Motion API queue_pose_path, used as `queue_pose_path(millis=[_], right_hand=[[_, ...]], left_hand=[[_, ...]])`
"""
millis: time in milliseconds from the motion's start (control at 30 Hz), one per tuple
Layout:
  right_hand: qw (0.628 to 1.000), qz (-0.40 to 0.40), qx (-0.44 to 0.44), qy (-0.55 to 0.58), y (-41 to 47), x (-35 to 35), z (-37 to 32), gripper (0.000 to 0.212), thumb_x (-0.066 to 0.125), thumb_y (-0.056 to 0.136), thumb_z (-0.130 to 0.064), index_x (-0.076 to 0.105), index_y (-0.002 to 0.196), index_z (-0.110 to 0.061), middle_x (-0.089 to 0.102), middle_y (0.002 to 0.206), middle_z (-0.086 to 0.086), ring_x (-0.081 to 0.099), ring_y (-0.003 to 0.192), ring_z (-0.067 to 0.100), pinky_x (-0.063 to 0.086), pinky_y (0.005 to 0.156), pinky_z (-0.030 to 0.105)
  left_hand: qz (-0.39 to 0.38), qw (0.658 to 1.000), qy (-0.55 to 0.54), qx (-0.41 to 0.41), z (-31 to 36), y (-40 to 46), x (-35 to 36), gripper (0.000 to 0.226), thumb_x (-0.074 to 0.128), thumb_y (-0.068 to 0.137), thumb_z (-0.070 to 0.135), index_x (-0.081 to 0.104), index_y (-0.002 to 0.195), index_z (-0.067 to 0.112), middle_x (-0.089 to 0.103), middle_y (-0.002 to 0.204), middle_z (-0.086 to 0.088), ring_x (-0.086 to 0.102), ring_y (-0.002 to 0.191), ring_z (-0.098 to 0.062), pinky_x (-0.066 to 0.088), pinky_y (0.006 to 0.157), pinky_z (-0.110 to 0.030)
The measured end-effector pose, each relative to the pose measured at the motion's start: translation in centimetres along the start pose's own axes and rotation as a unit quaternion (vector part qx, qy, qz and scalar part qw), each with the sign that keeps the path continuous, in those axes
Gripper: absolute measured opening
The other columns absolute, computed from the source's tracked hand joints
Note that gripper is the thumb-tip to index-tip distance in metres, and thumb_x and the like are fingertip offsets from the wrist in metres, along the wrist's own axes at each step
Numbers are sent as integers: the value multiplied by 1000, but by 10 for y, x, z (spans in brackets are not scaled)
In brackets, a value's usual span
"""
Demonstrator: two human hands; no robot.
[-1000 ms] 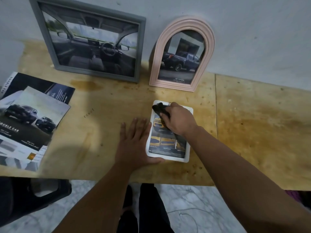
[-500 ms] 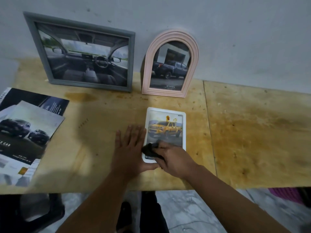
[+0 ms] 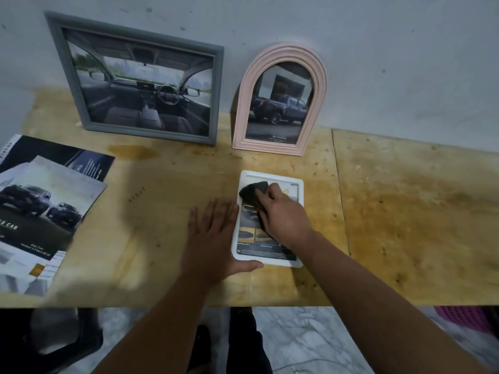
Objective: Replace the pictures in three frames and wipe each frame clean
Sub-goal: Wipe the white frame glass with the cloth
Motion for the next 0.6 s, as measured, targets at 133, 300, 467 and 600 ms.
queue_pose_path(millis=[133,300,467,600], right_hand=[[998,-3,-56,7,-17,1,-9,49,64,92,-21,56,141,-17,54,115,10,62,72,35,41,48,34],[990,-35,-130,43,-49,6,-24,49,63,93,-24,57,142,-22,55,121,4,64,83,27,46,55,31],[964,-151,-134,172,-68,8,-31,40,54,100,-27,60,140,-24,55,129,-3,62,104,18,55,86,37],[973,-106,-79,188,-34,-18,-7,44,57,101,-25,57,144,-27,58,133,-2,58,113,16,51,95,33]], left_hand=[[-5,1000,-3,-1,-1,0,1,136,42,58,106,39,157,13,34,165,-12,21,156,-34,14,120,-68],[-5,1000,-13,-5,-3,0,0,135,43,58,105,36,158,15,33,165,-10,19,157,-33,12,122,-67],[16,1000,-19,3,-2,0,-2,131,41,61,105,41,156,14,39,162,-11,26,155,-34,14,122,-67],[8,1000,-7,5,-3,0,-1,134,42,58,105,39,156,13,35,164,-12,24,155,-35,14,121,-68]])
Point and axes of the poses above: each hand's wrist, its own y-axis towards the middle knuckle, its own x-axis out of the palm, z = x × y, the point moved 7 cm from there along y, towards the middle knuckle
